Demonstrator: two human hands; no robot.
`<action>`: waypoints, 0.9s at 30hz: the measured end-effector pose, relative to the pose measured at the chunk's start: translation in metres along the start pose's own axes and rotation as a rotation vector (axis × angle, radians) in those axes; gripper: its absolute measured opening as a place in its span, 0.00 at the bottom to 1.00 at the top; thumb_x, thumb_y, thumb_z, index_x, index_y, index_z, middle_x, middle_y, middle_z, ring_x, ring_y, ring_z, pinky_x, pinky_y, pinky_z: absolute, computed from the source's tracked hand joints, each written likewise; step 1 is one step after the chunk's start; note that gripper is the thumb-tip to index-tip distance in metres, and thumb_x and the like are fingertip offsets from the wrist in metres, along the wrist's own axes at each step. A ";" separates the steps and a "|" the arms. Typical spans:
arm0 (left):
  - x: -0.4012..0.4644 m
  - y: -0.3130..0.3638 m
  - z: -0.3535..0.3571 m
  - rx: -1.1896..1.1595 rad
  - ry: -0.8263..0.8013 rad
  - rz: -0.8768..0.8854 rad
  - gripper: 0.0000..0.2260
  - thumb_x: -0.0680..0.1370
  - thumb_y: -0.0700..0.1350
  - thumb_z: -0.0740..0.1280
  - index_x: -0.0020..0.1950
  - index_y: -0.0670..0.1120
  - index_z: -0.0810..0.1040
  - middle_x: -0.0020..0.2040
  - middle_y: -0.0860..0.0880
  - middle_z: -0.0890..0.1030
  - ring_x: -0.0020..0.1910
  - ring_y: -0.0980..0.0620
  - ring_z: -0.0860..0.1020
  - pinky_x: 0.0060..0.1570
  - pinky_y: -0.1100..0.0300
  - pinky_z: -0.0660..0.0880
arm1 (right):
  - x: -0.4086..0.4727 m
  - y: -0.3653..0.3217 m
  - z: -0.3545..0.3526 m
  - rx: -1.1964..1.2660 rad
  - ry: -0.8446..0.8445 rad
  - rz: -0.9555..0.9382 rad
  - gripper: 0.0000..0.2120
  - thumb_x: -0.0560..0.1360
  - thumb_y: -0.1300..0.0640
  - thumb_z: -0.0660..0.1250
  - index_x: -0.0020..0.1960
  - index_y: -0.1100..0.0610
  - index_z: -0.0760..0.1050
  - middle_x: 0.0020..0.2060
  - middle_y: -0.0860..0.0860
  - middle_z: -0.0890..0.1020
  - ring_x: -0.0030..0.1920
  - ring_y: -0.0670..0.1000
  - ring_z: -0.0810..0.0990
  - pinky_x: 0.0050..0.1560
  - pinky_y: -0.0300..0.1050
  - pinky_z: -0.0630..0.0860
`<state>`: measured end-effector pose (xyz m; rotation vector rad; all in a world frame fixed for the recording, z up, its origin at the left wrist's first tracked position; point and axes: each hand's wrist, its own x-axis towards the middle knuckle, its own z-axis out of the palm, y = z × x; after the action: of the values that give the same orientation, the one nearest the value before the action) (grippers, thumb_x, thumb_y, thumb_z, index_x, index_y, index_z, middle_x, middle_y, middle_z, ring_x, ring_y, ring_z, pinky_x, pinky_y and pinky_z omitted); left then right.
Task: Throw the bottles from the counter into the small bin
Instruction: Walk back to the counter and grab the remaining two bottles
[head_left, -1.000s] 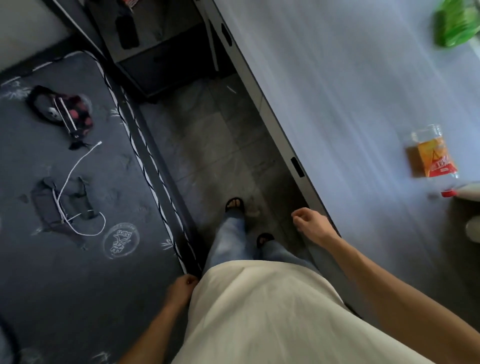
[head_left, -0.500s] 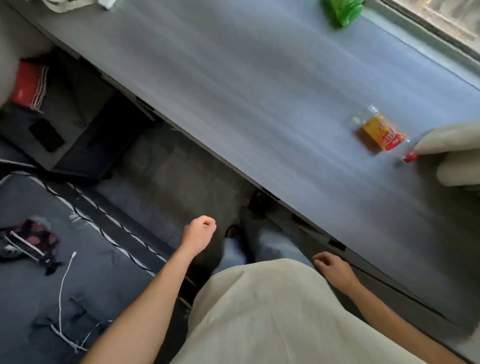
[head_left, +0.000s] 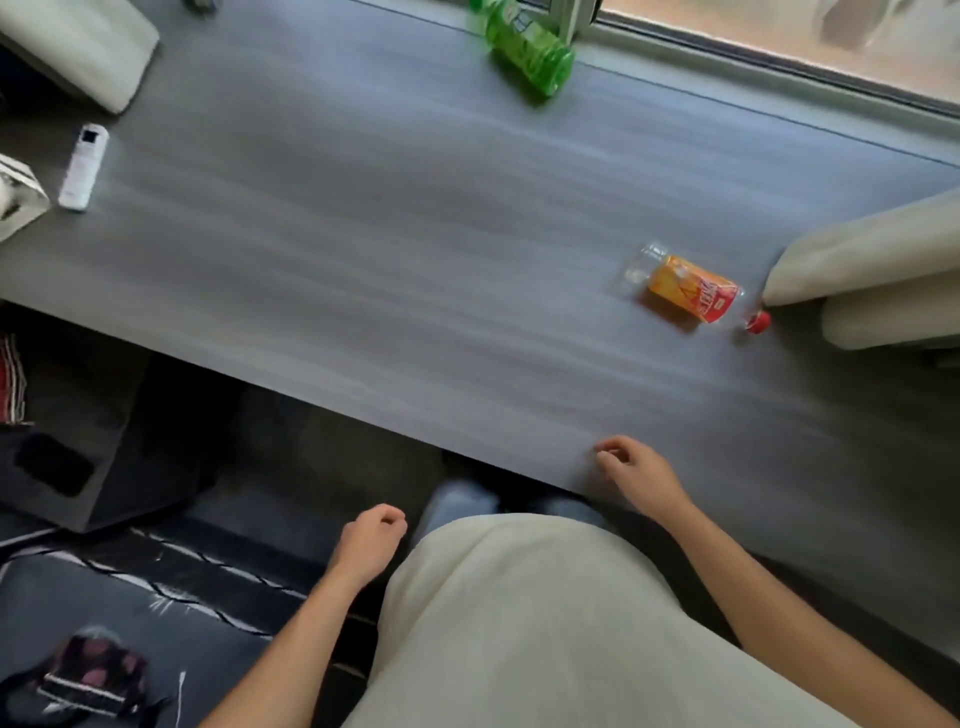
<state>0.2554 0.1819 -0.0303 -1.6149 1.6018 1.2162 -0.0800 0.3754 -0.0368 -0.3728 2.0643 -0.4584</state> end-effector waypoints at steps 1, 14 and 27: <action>0.002 0.000 -0.006 0.013 -0.004 -0.004 0.05 0.75 0.52 0.66 0.42 0.62 0.79 0.44 0.57 0.86 0.49 0.50 0.83 0.56 0.51 0.79 | 0.006 -0.011 -0.002 0.029 0.011 -0.007 0.08 0.79 0.56 0.65 0.55 0.53 0.81 0.46 0.49 0.84 0.46 0.51 0.83 0.49 0.45 0.76; 0.075 0.129 -0.100 0.203 -0.013 0.299 0.06 0.77 0.50 0.66 0.52 0.57 0.81 0.43 0.58 0.83 0.48 0.55 0.82 0.50 0.58 0.75 | 0.039 -0.080 -0.034 0.034 0.259 -0.022 0.13 0.77 0.56 0.66 0.61 0.50 0.76 0.55 0.48 0.82 0.51 0.47 0.80 0.54 0.46 0.77; 0.163 0.401 -0.157 0.230 0.142 0.664 0.11 0.77 0.45 0.69 0.58 0.48 0.81 0.51 0.48 0.85 0.49 0.49 0.82 0.52 0.60 0.73 | 0.125 -0.112 -0.139 -0.569 0.501 -0.048 0.38 0.66 0.53 0.73 0.73 0.55 0.64 0.71 0.56 0.69 0.73 0.59 0.64 0.69 0.59 0.64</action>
<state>-0.1196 -0.0855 -0.0221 -1.0693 2.3832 1.1718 -0.2537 0.2453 -0.0125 -0.6982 2.6698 0.0334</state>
